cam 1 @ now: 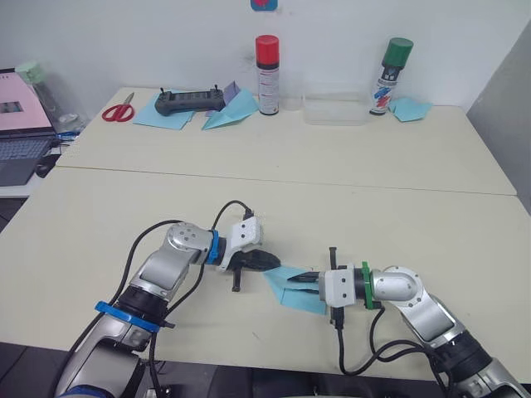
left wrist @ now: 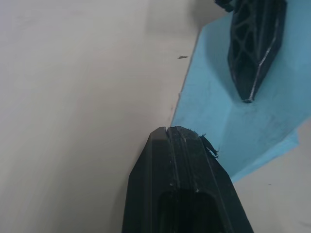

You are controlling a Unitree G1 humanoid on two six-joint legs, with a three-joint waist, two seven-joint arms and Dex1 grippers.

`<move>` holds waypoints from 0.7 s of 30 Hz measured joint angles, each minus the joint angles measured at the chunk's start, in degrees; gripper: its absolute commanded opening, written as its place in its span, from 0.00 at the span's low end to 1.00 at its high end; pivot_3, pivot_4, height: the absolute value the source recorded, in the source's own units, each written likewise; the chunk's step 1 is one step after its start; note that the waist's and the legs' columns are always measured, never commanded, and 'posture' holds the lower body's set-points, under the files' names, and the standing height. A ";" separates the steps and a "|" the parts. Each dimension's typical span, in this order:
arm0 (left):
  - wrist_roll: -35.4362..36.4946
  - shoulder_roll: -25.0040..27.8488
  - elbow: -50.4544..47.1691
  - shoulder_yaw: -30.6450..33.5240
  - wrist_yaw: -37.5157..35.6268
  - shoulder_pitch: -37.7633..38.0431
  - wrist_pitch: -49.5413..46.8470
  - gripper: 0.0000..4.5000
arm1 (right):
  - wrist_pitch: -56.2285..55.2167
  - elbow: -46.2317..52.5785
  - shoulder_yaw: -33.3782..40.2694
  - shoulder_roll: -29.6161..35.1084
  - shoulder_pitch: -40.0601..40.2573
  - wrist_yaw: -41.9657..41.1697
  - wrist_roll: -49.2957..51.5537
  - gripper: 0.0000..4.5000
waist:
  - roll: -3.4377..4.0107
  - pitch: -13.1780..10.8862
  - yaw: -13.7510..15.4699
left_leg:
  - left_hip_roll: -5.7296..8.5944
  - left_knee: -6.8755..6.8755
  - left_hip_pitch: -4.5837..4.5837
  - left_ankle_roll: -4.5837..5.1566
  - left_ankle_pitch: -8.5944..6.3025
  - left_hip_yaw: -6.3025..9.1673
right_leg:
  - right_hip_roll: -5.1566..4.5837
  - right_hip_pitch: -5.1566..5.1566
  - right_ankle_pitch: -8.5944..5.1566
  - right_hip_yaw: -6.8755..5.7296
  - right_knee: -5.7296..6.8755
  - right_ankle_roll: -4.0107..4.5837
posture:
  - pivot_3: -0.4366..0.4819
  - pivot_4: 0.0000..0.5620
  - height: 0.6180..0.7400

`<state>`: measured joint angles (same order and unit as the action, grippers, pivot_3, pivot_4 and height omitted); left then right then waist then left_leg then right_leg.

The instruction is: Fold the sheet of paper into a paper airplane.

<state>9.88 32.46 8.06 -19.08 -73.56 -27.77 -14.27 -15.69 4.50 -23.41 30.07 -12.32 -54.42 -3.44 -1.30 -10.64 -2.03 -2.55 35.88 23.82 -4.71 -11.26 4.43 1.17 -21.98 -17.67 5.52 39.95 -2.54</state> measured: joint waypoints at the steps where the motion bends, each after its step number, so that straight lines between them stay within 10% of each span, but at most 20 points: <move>1: 0.00 0.02 -0.38 -0.21 -0.55 0.05 0.14 0.00 | -0.26 -0.16 -0.04 0.16 0.00 -0.34 0.06 0.01 | 0.00 0.00 0.00 | 0.00 0.00 0.00 0.00 0.00 0.00 | 0.00 0.00 0.00 0.00 0.00 0.00 | 0.48 0.27 1.00; 11: -2.90 0.49 -0.33 -3.21 -2.37 -0.29 5.59 0.00 | 1.25 -0.01 -0.28 1.54 1.61 -2.76 2.49 0.01 | 0.00 0.00 0.10 | 0.01 0.00 -0.01 0.00 0.00 0.00 | -0.01 0.04 -0.01 0.00 -0.02 0.00 | 0.48 0.27 1.00; 17: -3.30 0.38 1.21 -3.49 -2.40 -0.85 6.28 0.00 | 3.81 2.18 0.37 3.63 2.98 -4.10 4.92 0.36 | 0.01 0.01 0.08 | 0.02 0.01 -0.25 0.00 0.00 0.00 | -0.02 0.27 -0.01 0.01 -0.03 0.01 | 0.48 0.27 1.00; 21: -3.39 0.36 1.72 -3.61 -2.17 -1.04 6.27 0.00 | 3.92 5.09 1.70 4.77 5.16 -3.49 5.17 0.36 | 0.01 0.01 0.01 | 0.01 -0.03 -0.67 0.00 -0.01 -0.02 | -0.01 0.65 -0.13 0.05 -0.03 0.21 | 0.48 0.27 1.00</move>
<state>6.49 32.82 9.78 -22.69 -75.72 -28.80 -8.00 -11.77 9.59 -21.71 34.83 -7.15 -57.91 1.74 -1.29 -10.63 -2.02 -2.54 35.85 23.15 -4.71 -11.26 4.40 1.15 -21.33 -17.80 5.57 39.92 -2.33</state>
